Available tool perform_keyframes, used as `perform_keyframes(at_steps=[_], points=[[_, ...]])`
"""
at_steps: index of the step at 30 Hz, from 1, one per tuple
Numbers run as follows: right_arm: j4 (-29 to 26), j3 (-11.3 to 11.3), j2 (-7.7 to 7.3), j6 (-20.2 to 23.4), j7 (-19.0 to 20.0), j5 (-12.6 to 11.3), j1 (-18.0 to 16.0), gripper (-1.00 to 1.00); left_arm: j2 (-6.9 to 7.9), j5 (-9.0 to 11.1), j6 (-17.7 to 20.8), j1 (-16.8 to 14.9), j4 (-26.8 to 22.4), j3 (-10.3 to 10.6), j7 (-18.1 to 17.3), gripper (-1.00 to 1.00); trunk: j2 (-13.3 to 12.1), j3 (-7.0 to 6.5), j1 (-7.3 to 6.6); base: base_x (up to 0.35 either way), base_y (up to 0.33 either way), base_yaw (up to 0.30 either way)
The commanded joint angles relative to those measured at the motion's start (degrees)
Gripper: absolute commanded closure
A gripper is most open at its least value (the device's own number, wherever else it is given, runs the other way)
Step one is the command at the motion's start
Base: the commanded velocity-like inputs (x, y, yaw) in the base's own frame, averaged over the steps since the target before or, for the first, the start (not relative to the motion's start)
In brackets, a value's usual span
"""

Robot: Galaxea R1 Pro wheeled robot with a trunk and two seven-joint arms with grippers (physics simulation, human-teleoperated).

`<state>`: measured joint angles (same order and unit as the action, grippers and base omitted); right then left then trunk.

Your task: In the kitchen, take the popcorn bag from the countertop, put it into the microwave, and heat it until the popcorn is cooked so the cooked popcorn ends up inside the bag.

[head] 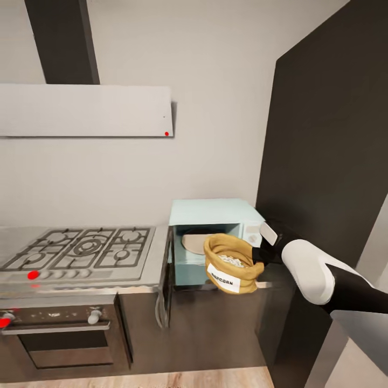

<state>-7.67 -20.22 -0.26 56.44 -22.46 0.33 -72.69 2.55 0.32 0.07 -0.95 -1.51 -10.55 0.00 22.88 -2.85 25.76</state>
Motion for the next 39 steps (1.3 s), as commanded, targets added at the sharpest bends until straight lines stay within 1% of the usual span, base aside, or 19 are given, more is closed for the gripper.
perform_keyframes(at_steps=[1, 3, 5, 7, 8, 10, 12, 20, 22, 25, 28, 34, 39], points=[[-0.1, -0.3, 0.0, 0.2, -0.3, -0.1, 0.0, 1.0, 0.0, 0.0, 0.0, 0.0, 0.0, -0.3, 0.0, -1.0, 0.0, 0.06, 0.02, 0.0, -0.099, 0.238], [-0.1, -0.4, 0.0, 0.1, -1.4, -0.1, 0.0, 1.0, 0.0, 0.0, 0.0, 0.0, 0.0, -0.3, 0.0, -1.0, 0.0, 0.12, 0.02, 0.0, -0.038, 0.238], [-0.1, -1.1, 0.0, -1.2, -4.1, -0.1, 0.0, 1.0, 0.0, 0.0, 0.0, 0.0, 0.0, -0.3, 0.0, -1.0, 0.0, 0.18, 0.02, 0.0, -0.013, 0.238], [0.0, -3.3, 0.35, -3.8, -7.2, -0.1, 0.0, 1.0, 0.0, 0.0, 0.0, 0.0, 0.0, -0.3, 0.0, -1.0, 0.0, 0.25, 0.02, 0.0, -0.003, 0.238], [0.1, -4.7, 0.58, -4.4, -8.2, -0.1, 0.0, 1.0, 0.0, 0.0, 0.0, 0.0, 0.0, -0.3, 0.0, -1.0, 0.0, 0.28, 0.02, 0.0, -0.001, 0.238], [0.3, -6.2, 0.85, -4.9, -9.1, -0.1, 0.0, 1.0, 0.0, 0.0, 0.0, 0.0, 0.0, -0.3, 0.0, -1.0, 0.0, 0.35, 0.02, 0.0, -0.001, 0.238], [0.4, -6.6, 0.99, -5.0, -9.3, -0.1, 0.0, 1.0, 0.0, 0.0, 0.0, 0.0, 0.0, -0.3, 0.0, -1.0, 0.0, 0.41, 0.02, 0.0, 0.0, 0.238], [0.4, -7.1, 1.09, -5.1, -9.4, -0.1, 0.0, 1.0, 0.0, 0.0, 0.0, 0.0, 0.0, -0.3, 0.0, -1.0, 0.0, 0.68, 0.02, 0.0, 0.0, 0.238], [0.4, -8.4, 1.06, -5.1, -9.5, -0.1, 0.0, 1.0, 0.0, 0.0, 0.0, 0.0, 0.0, -0.3, 0.0, -1.0, 0.0, 0.75, 0.02, 0.0, 0.0, 0.238], [0.4, -10.9, 1.05, -5.1, -9.9, -0.1, 0.0, 1.0, 0.0, 0.0, 0.0, 0.0, 0.0, -0.3, 0.0, -1.0, 0.0, 0.83, 0.02, 0.0, 0.0, 0.177], [0.4, -11.8, 1.05, -5.1, -10.8, -0.1, 0.0, 1.0, 0.0, 0.0, 0.0, 0.0, 0.0, -0.3, 0.0, -1.0, 0.0, 0.85, 0.02, 0.0, 0.0, 0.037], [0.4, -12.0, 0.97, -5.1, -11.0, -0.1, 0.0, 1.0, 0.0, 0.0, 0.0, 0.0, 0.0, -0.3, 0.0, -1.0, 0.0, 0.85, 0.02, 0.0, -0.013, 0.004], [0.4, -12.0, 0.96, -5.1, -11.3, -0.1, 0.0, 1.0, 0.0, 0.0, 0.0, 0.0, 0.0, -0.3, 0.0, -1.0, 0.0, 0.85, 0.02, 0.004, -0.223, 0.0]])
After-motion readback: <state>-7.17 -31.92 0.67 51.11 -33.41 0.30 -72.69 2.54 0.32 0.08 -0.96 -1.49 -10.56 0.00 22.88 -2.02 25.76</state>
